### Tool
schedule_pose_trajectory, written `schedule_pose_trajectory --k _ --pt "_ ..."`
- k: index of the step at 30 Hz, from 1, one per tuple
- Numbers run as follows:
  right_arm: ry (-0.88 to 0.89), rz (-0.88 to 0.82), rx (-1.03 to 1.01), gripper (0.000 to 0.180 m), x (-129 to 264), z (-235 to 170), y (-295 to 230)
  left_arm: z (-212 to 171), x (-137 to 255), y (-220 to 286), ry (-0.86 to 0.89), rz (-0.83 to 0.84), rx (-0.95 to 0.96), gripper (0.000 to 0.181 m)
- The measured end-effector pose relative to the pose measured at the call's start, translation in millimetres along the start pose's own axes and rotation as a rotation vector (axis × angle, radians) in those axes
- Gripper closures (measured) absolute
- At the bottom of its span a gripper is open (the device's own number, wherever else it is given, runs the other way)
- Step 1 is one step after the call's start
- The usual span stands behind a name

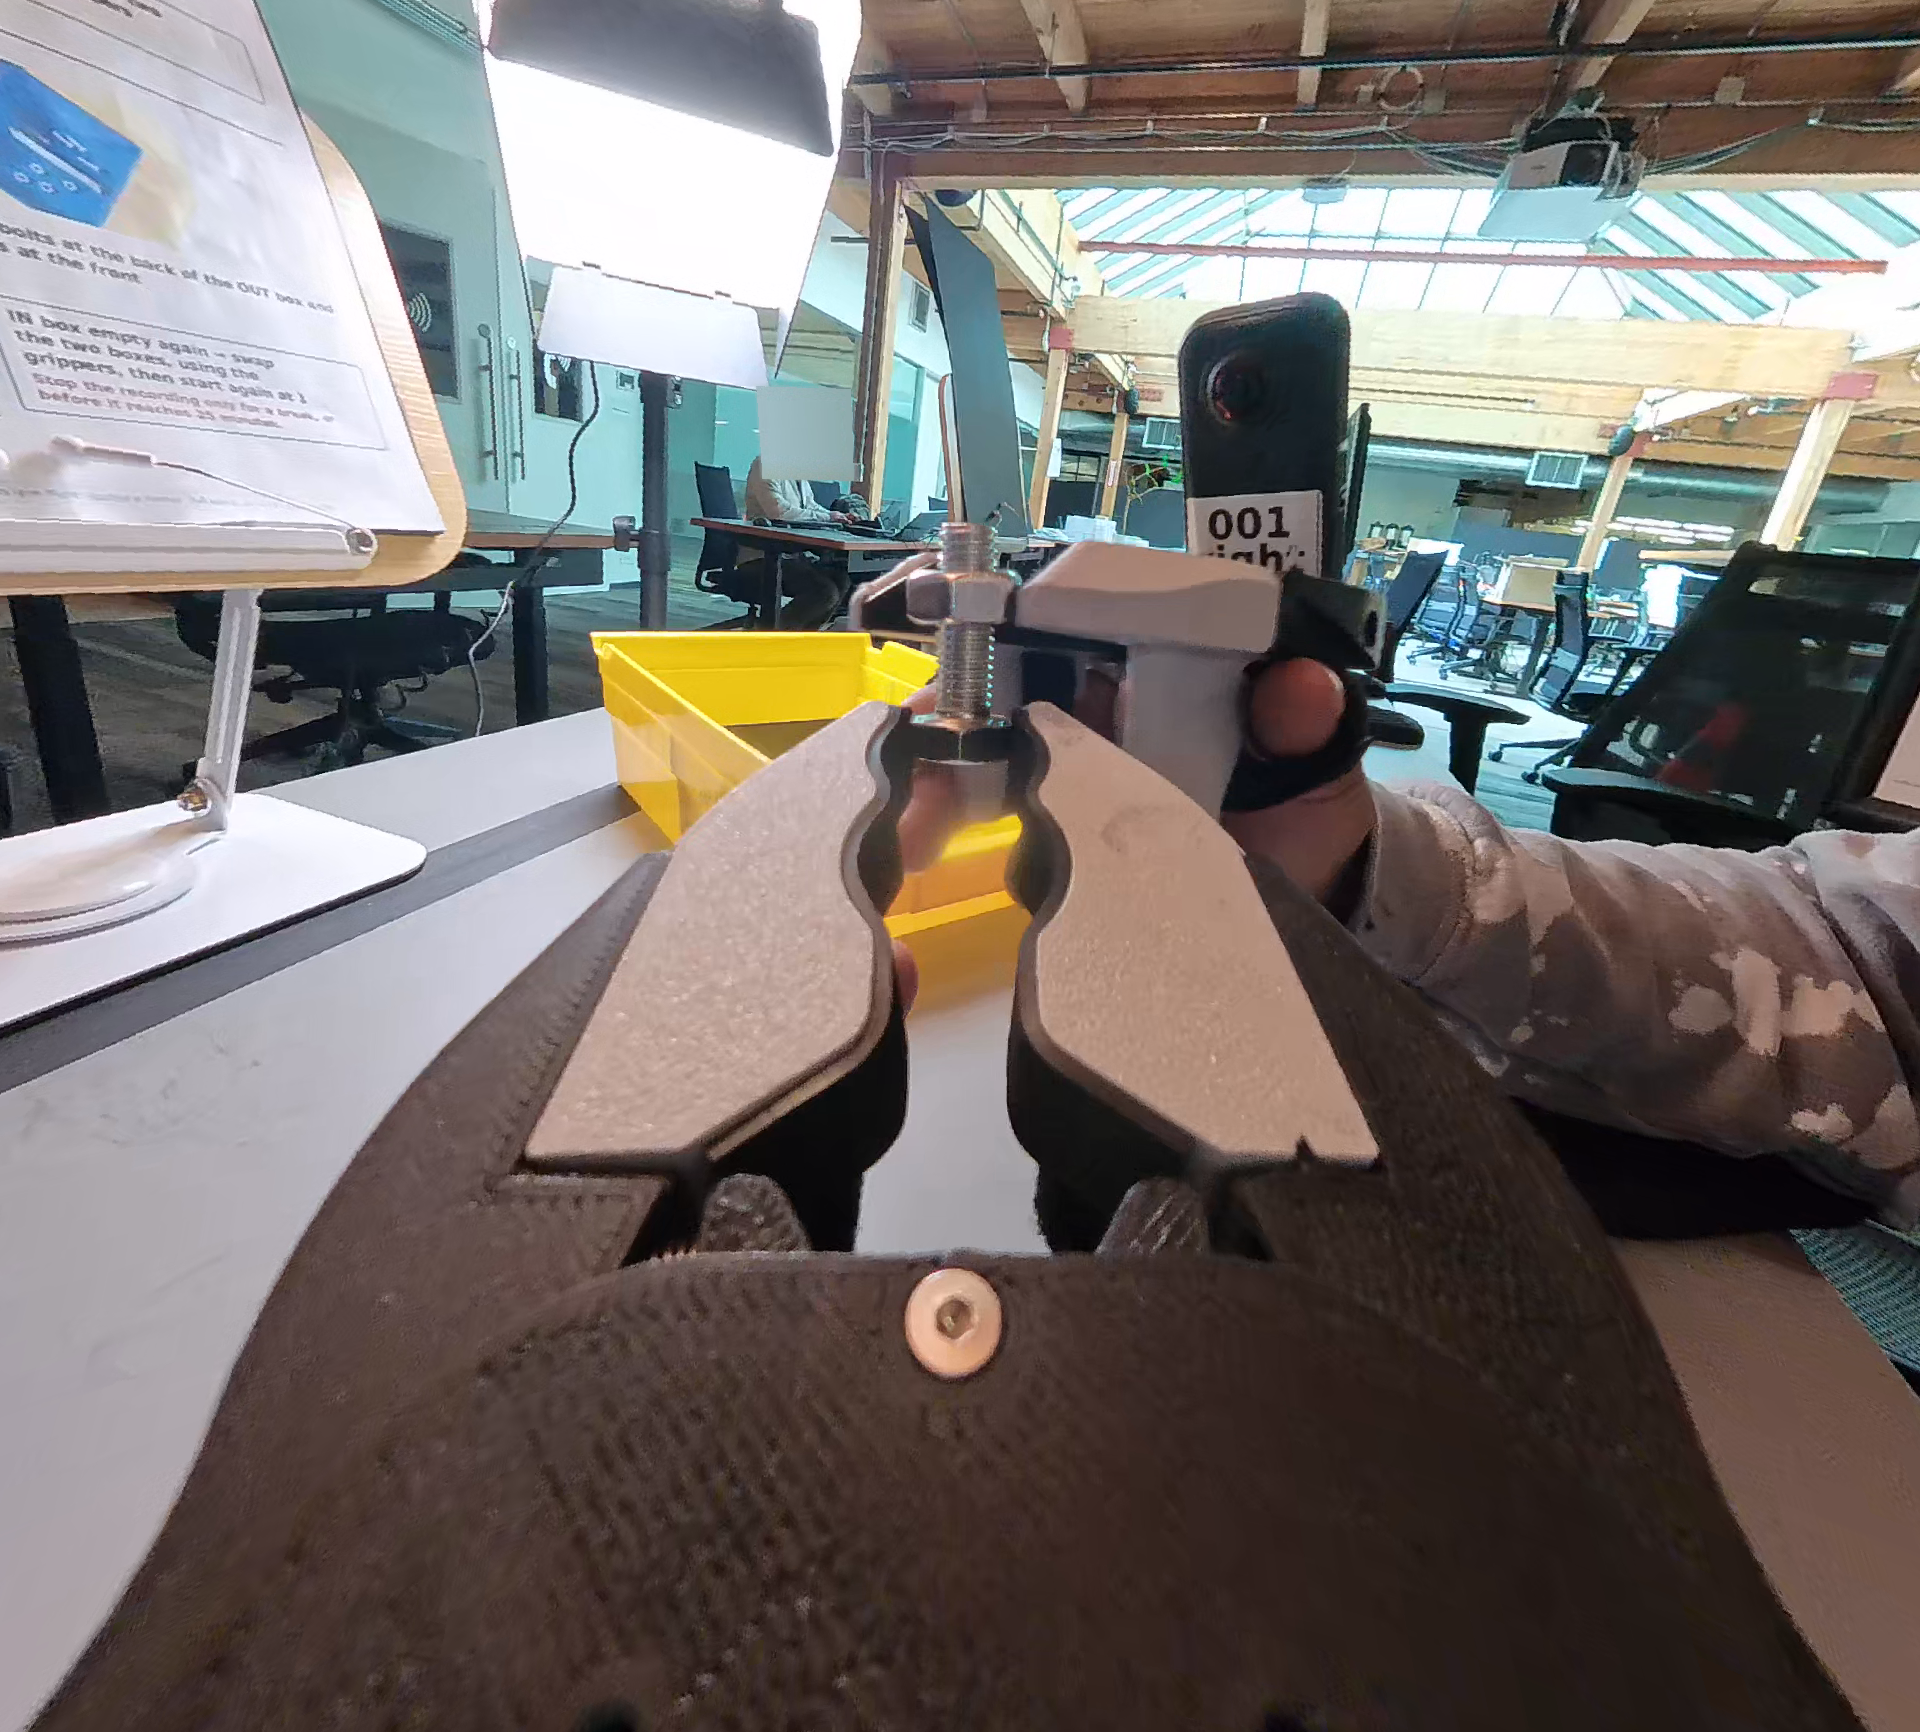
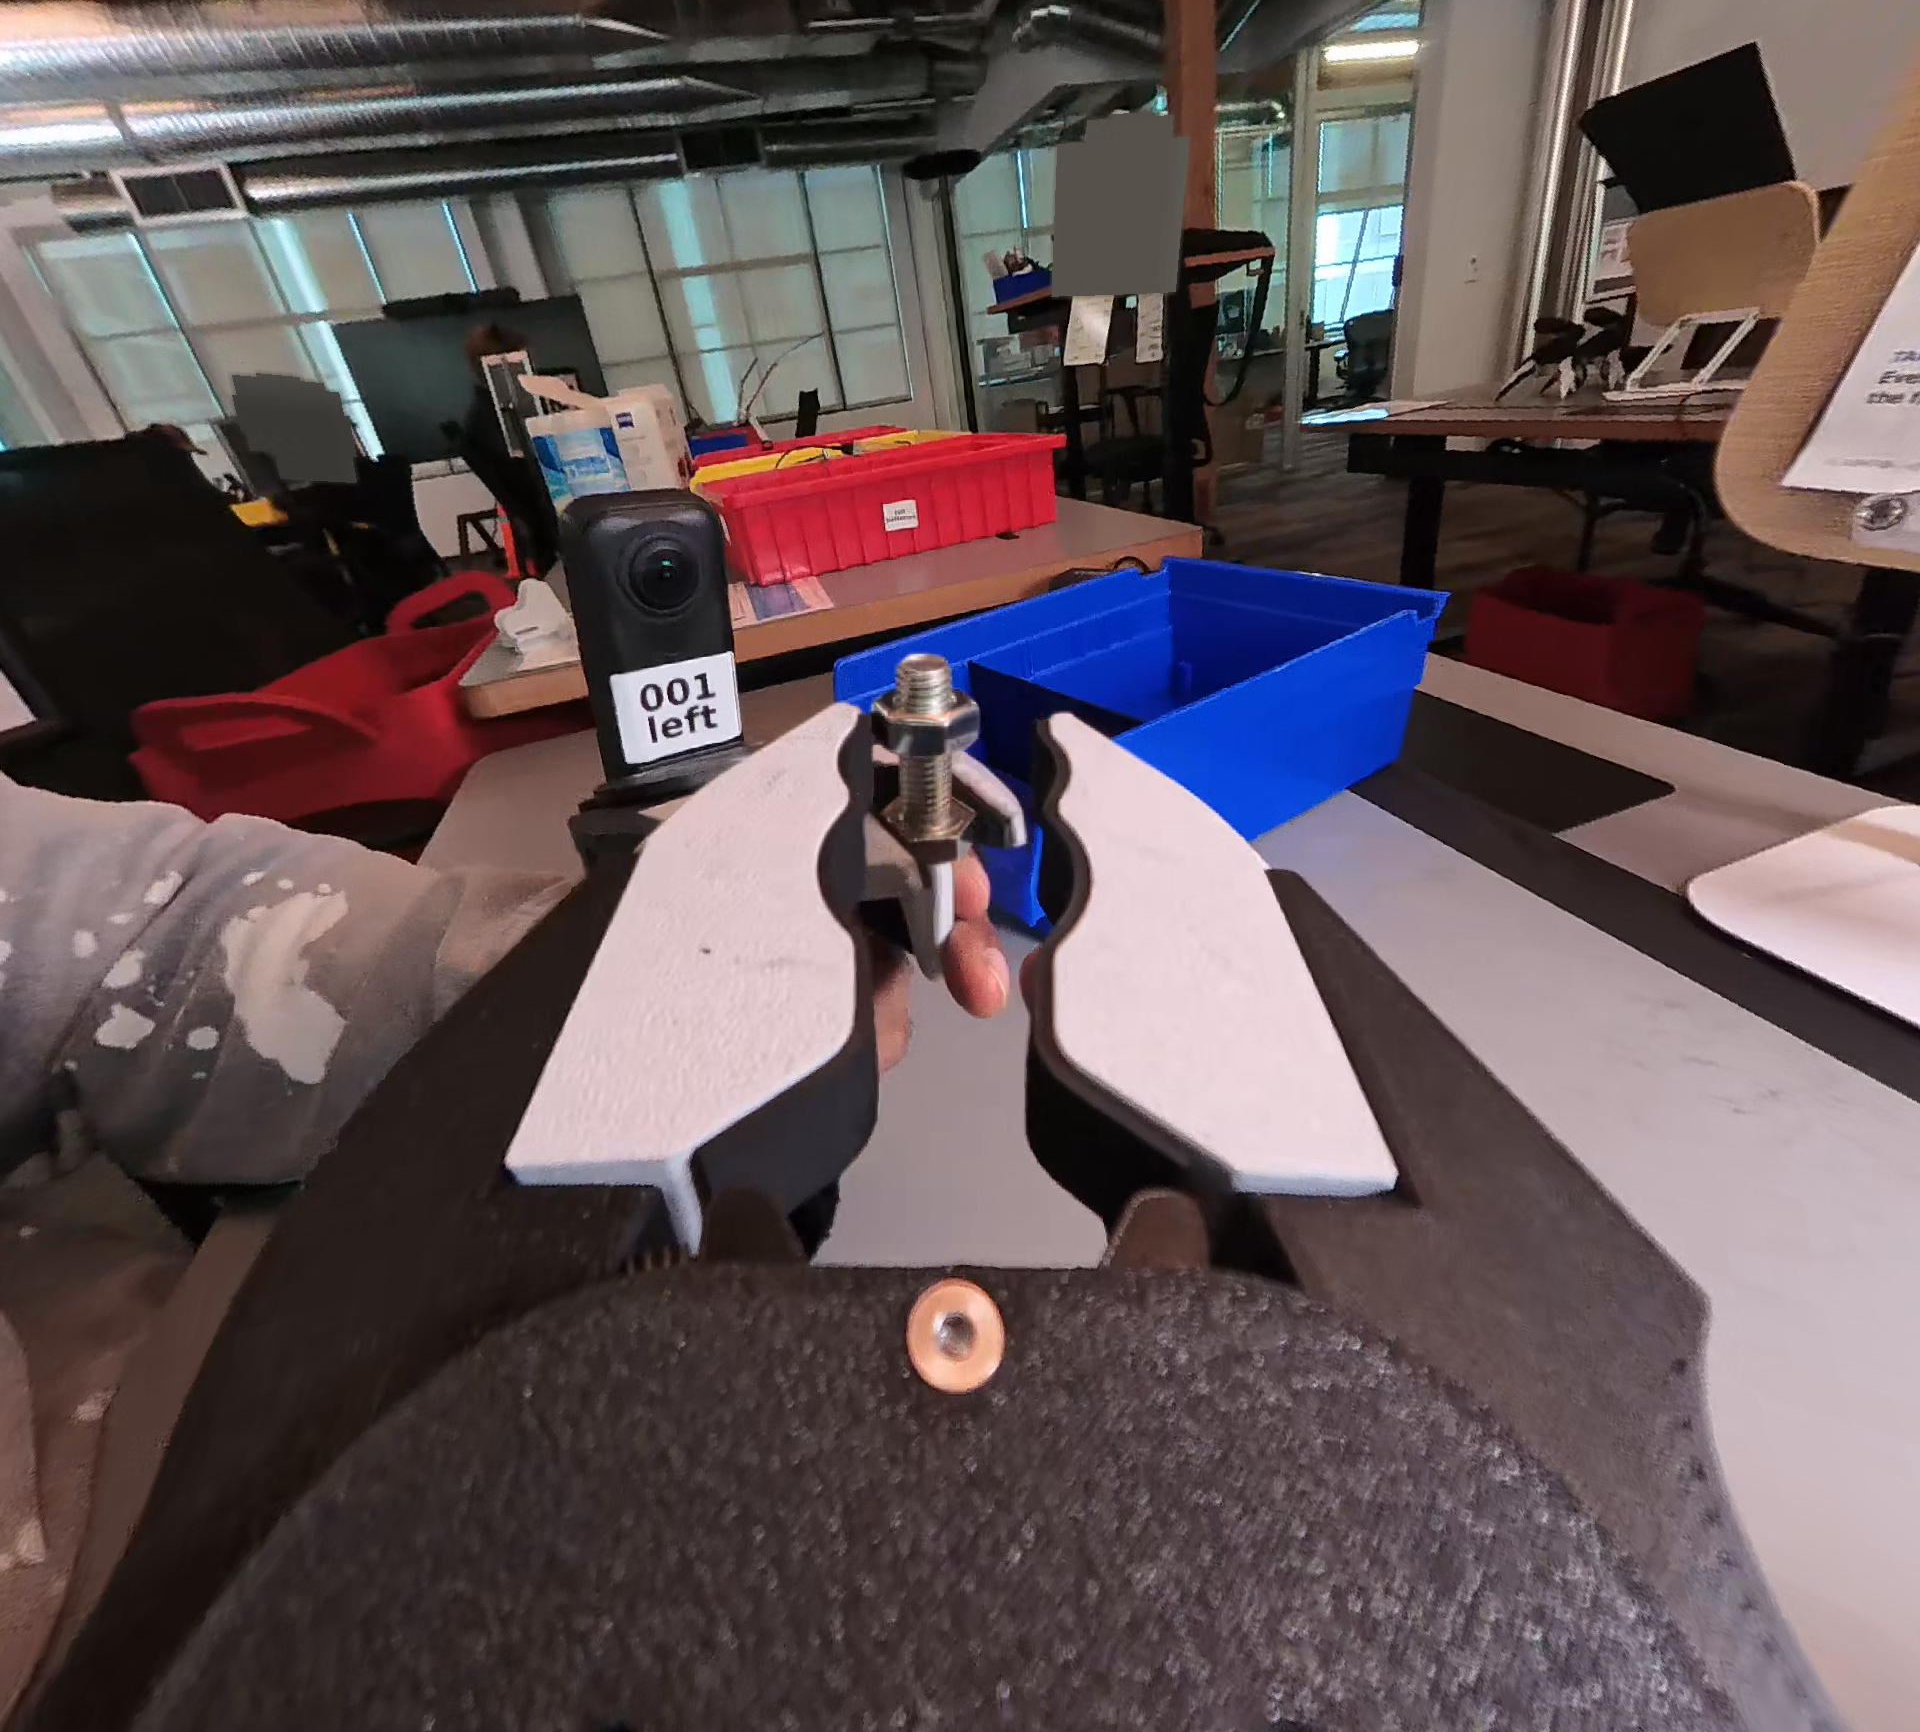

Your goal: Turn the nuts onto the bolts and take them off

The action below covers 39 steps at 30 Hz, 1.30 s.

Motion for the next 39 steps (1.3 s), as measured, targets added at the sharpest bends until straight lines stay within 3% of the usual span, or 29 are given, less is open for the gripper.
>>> schedule_pose_trajectory --k 2,3,4,14,15,16,17,26,27,28,30,36,39 --pt "0.015 0.02 -0.018 0.151 4 1 5 1 1 -1 0.011 0.003 0.019 0.162" --pt "0.035 0.001 -0.049 0.167 8 2 10 3 3 -3 0.034 -0.002 0.037 0.162" --pt "0.073 -0.02 -0.065 0.17 14 3 17 5 4 -4 0.045 -0.003 0.046 0.162" --pt "0.035 0.008 -0.025 0.151 1 0 2 1 1 -1 0.009 0.006 0.004 0.162" --pt "0.042 0.007 -0.029 0.153 4 0 5 1 1 -1 0.01 0.012 0.01 0.162" --pt "0.056 -0.025 -0.048 0.171 8 1 10 3 3 -3 0.03 0.008 0.018 0.162" --pt "0.083 -0.052 -0.055 0.173 13 2 16 4 4 -4 0.034 0.012 0.022 0.162" --pt "0.025 -0.057 -0.024 0.148 -2 -1 4 1 3 -2 -0.008 0.105 -0.06 0.162" --pt "0.031 -0.067 -0.031 0.149 0 0 7 2 3 -2 -0.004 0.115 -0.057 0.162" --pt "0.042 -0.111 -0.046 0.168 4 0 13 3 5 -3 0.016 0.107 -0.047 0.162" --pt "0.079 -0.175 -0.055 0.175 14 1 23 7 7 -4 0.04 0.118 -0.042 0.162" --pt "0.044 -0.077 -0.019 0.153 1 3 4 2 5 -3 0.022 0.117 -0.049 0.162" --pt "0.041 -0.069 -0.01 0.152 -3 4 -1 3 4 0 0.024 0.105 -0.051 0.162"
Point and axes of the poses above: each gripper's, where its closed fingertips meet, x back along the fingers, z out of its top, y = z × x across the jaws, the point moved 10 cm from there along x, back along the fingers, and after that the axes turned 3 degrees about -x, right-handed, at the moved point
